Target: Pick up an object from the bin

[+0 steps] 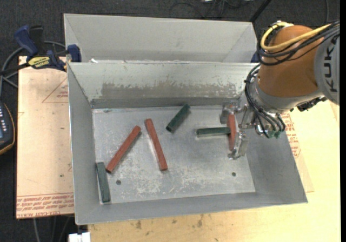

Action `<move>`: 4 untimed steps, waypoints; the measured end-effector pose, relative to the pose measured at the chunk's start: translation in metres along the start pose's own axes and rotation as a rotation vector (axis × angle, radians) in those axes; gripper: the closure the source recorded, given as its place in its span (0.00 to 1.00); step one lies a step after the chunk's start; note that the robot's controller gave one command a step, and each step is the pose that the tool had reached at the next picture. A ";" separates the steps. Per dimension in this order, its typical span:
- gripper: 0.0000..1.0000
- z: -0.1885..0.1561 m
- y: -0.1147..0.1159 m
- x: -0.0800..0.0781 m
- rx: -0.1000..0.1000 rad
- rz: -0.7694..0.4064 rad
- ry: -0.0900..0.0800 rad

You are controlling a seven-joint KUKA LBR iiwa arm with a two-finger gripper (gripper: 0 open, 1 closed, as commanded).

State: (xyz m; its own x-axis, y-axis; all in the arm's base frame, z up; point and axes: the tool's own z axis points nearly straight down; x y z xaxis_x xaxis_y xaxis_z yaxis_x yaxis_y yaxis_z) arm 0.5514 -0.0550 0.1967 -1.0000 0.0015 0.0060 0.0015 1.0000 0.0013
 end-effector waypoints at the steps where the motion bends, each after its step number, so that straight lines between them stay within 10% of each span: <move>1: 0.00 0.093 -0.021 -0.046 0.000 0.103 -0.004; 2: 0.00 0.128 -0.036 -0.082 0.001 0.056 -0.009; 3: 1.00 0.125 -0.036 -0.082 0.001 0.054 -0.008; 4: 1.00 0.010 -0.033 -0.079 0.002 -0.009 -0.018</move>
Offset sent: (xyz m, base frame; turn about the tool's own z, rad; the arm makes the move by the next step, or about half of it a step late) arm 0.0460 -0.0213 -0.0885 0.1038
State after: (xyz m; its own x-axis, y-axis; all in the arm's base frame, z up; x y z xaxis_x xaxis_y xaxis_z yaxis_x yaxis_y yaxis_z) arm 0.6302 -0.0878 0.1862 -0.9999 -0.0080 -0.0116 -0.0080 1.0000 -0.0011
